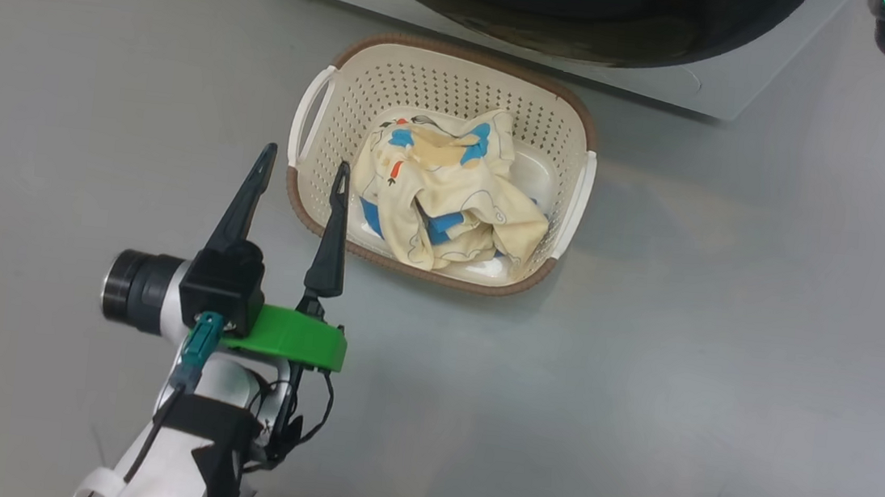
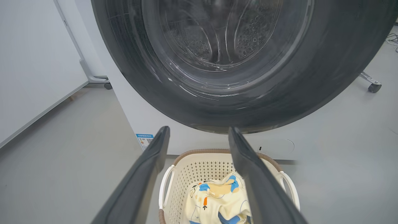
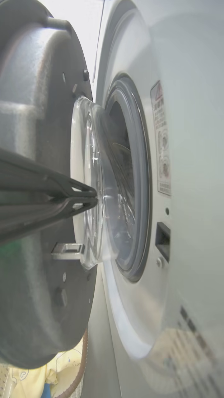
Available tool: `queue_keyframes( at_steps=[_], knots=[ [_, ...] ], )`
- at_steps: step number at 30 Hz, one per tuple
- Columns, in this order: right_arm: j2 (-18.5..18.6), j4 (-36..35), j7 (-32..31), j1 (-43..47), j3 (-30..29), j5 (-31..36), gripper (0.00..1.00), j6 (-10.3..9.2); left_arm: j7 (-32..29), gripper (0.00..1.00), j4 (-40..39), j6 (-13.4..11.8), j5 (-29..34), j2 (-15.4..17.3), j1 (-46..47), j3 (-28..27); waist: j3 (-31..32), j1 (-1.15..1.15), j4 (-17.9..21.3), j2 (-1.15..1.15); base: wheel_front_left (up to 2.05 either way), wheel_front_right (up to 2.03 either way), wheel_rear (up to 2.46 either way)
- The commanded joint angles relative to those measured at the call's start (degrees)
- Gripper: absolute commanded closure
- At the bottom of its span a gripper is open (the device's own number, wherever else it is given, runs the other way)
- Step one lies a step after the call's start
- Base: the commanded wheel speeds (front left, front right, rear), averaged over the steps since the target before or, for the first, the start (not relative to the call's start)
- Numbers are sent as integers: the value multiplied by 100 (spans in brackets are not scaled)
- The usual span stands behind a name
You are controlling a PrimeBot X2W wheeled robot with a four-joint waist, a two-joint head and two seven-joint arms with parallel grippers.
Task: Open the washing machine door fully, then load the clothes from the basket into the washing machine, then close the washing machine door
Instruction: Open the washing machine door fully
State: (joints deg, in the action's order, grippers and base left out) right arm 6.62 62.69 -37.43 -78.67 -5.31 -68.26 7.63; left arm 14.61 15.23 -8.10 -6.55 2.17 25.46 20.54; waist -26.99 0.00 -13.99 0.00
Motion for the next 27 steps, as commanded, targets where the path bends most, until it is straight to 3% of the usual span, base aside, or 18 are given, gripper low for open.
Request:
queue_keyframes(
  at_steps=[1,13,20,27],
  knots=[
    [-324,-225,-167,64,120,-58,100,-14,39,0,-144,-29,3,75,27,-211,39,0,26,0,0,0,0],
    [-372,-796,-673,1006,724,-1028,100,-14,39,0,-132,-19,-22,73,-54,-306,238,0,156,0,0,0,0],
    [-373,-1424,-650,1703,1724,-2118,100,-14,39,0,-147,-42,-7,72,-155,-468,426,0,208,0,0,0,0],
    [-373,-1986,-409,2243,2632,-2750,100,-14,39,0,-145,9,33,72,-252,-520,599,0,239,0,0,0,0]
  ],
)
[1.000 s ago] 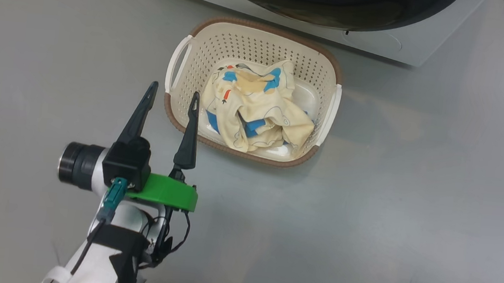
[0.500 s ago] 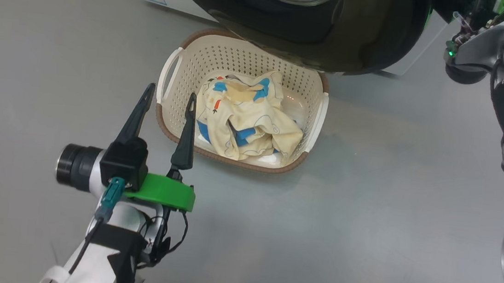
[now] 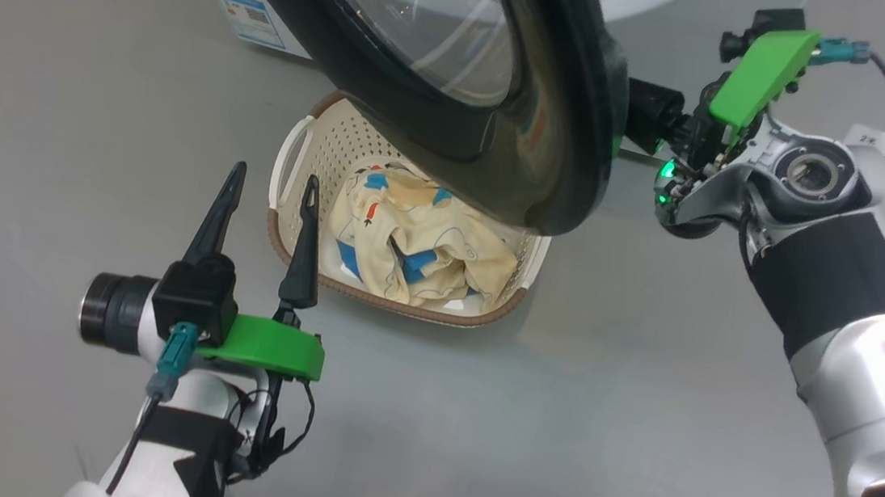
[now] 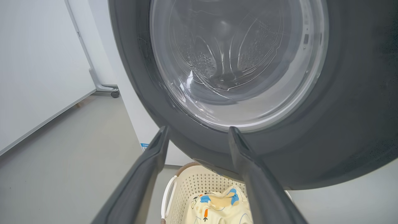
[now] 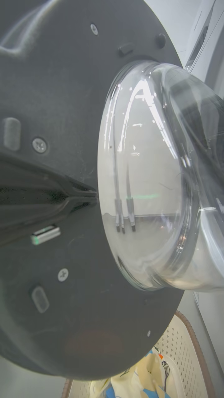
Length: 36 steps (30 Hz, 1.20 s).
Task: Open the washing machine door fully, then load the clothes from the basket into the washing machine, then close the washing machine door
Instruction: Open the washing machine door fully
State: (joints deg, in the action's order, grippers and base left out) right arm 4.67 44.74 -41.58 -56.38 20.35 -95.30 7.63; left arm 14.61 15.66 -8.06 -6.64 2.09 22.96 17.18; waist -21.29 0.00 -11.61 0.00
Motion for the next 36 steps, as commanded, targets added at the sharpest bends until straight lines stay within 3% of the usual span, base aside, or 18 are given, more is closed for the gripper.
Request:
queue_keyframes(
  at_steps=[1,10,22,29,36],
  knots=[
    [-179,-283,37,95,203,-149,100,-14,39,0,-176,14,47,80,-23,-186,61,0,1,0,0,0,0],
    [-179,-897,448,605,1363,-1012,100,-14,39,0,-76,75,59,79,-131,-199,309,0,-23,0,0,0,0],
    [-179,-1400,982,882,2484,-2080,100,-14,39,0,31,73,12,79,-206,-158,540,0,-71,0,0,0,0],
    [-180,-1432,1194,910,2774,-2401,100,-14,39,0,70,57,-27,79,-219,-120,637,0,-104,0,0,0,0],
    [-180,-1438,1483,979,2647,-2709,100,-14,39,0,104,51,-24,79,-285,-141,756,0,-76,0,0,0,0]
  ],
)
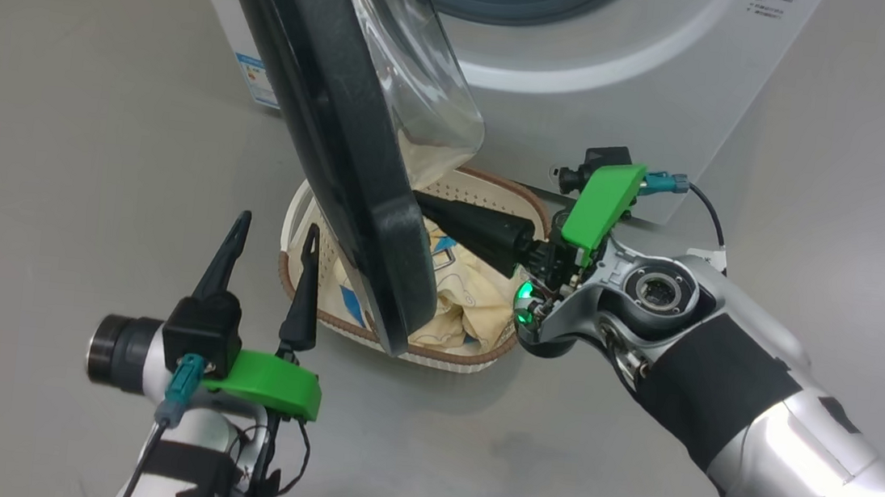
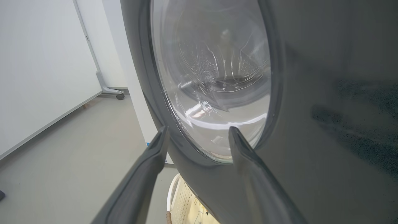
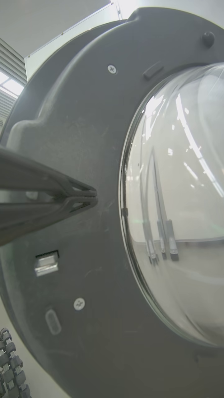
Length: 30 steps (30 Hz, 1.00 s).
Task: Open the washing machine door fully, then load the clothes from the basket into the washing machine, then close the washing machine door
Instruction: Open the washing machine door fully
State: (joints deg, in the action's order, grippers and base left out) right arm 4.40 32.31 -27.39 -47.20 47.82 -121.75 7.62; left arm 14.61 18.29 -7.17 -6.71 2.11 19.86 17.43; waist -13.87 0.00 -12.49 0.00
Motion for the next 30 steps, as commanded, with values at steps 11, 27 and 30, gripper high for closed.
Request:
queue_keyframes(
  at_steps=[11,27,30],
  knots=[
    [198,-684,978,318,-815,212,100,-13,39,0,-127,-22,32,92,-100,-292,234,0,196,0,0,0,0],
    [1606,-1408,2893,1263,-1726,1692,0,-13,39,0,-20,22,79,151,-262,-432,541,0,531,0,0,0,0],
    [1830,-1399,3292,1405,-1700,2138,0,-13,39,0,-3,29,84,180,-293,-458,607,0,576,0,0,0,0]
  ],
)
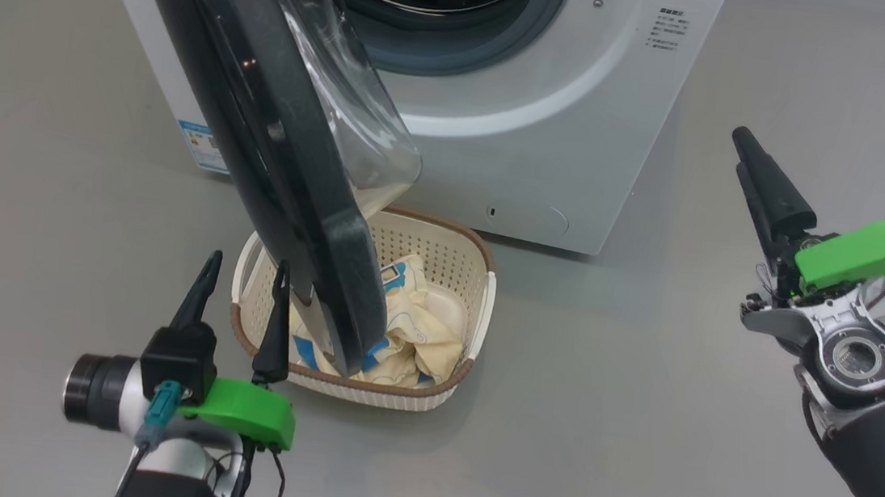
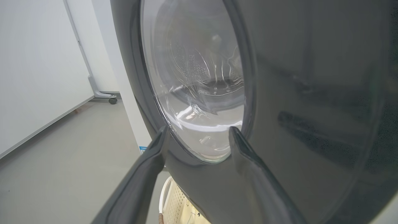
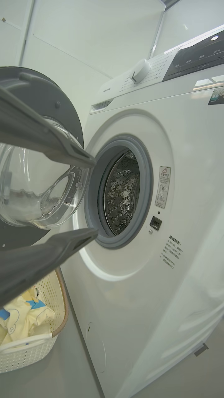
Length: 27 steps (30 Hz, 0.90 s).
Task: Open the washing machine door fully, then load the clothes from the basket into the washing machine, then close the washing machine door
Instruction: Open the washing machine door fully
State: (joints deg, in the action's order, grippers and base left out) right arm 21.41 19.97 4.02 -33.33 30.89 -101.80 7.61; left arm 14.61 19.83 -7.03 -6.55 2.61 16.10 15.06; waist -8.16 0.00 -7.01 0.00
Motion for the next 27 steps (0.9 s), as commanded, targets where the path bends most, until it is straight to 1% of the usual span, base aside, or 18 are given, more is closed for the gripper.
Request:
queue_keyframes(
  at_steps=[1,4,6,7,9,11,13,16,17,19,24,27],
  knots=[
    [202,-151,289,60,13,302,0,-12,39,0,-152,16,69,140,69,-229,56,0,43,0,0,0,0],
    [412,-90,639,168,165,854,0,-12,39,0,-132,15,66,165,18,-255,135,0,95,0,0,0,0],
    [580,38,866,209,247,1372,0,-12,39,0,-122,15,63,180,-16,-270,181,0,131,0,0,0,0],
    [596,91,939,243,231,1541,0,-12,39,0,-114,15,60,186,-35,-277,205,0,148,0,0,0,0],
    [656,217,1037,306,134,1935,0,-12,39,0,-110,14,50,192,-62,-292,240,0,180,0,0,0,0],
    [712,387,1082,359,2,2535,0,-12,39,0,-107,8,40,203,-99,-314,281,0,223,0,0,0,0],
    [676,500,1093,433,-355,3172,0,-12,39,0,-112,3,33,212,-132,-330,309,0,262,0,0,0,0],
    [496,491,1096,665,-1127,4324,0,-12,39,0,-128,6,25,224,-176,-345,329,0,311,0,0,0,0],
    [496,491,1096,665,-1127,4324,0,-12,39,0,-128,6,25,224,-176,-345,329,0,311,0,0,0,0],
    [326,379,1096,887,-1664,5168,0,-12,39,0,-132,9,22,228,-196,-350,334,0,329,0,0,0,0],
    [-291,-153,1097,1567,-2750,6955,0,-12,39,0,-145,11,21,234,-207,-360,326,0,338,0,0,0,0],
    [-696,-540,1095,1970,-3183,7770,0,-12,39,0,-147,7,21,237,-212,-368,327,0,337,0,0,0,0]
  ],
)
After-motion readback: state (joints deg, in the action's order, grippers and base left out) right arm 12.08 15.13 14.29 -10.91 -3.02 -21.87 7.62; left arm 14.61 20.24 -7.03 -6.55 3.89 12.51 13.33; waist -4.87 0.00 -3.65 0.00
